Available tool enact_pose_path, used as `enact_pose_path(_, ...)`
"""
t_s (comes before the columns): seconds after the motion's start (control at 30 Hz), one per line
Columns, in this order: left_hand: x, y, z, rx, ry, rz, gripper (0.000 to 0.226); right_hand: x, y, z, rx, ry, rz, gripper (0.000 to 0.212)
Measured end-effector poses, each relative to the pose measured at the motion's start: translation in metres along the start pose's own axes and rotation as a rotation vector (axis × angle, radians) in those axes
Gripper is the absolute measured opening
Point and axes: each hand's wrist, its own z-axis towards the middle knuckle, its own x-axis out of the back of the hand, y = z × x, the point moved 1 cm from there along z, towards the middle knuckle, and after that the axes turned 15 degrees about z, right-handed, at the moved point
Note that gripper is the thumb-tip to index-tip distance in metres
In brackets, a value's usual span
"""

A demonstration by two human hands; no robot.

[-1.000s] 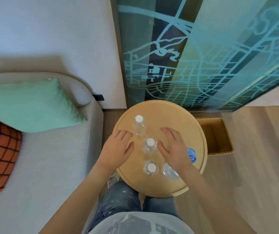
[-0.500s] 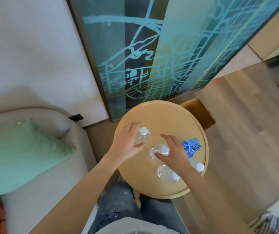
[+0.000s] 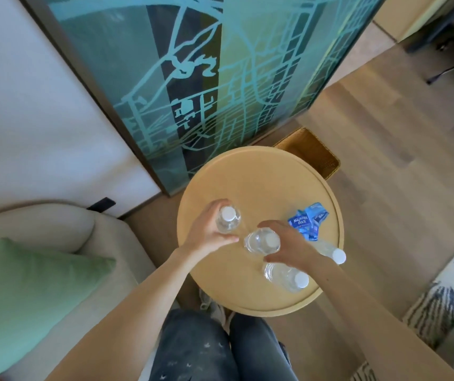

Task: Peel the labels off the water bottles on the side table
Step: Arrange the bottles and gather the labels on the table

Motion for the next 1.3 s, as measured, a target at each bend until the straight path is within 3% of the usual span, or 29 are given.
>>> enact_pose_path(0.5, 0.014, 0.011, -0.011, 0.1, 0.157, 0.038, 0.067, 0.013, -0.003, -0.009, -0.027, 0.162, 0.088, 0.077)
enact_pose_path(0.73, 0.057, 0.043, -0.014, 0.166, 0.204, 0.019, 0.05, 0.038, -0.038, -0.017, 0.032, 0.35, 0.21, 0.083)
enact_pose_path(0.93, 0.088, 0.057, 0.038, 0.03, 0.201, 0.009, 0.063, 0.051, -0.066, 0.012, 0.051, 0.511, 0.252, 0.079)
enact_pose_path(1.3, 0.092, 0.036, 0.199, -0.262, -0.047, 0.084, 0.067, 0.049, -0.089, 0.118, -0.158, 0.866, 0.417, 0.075)
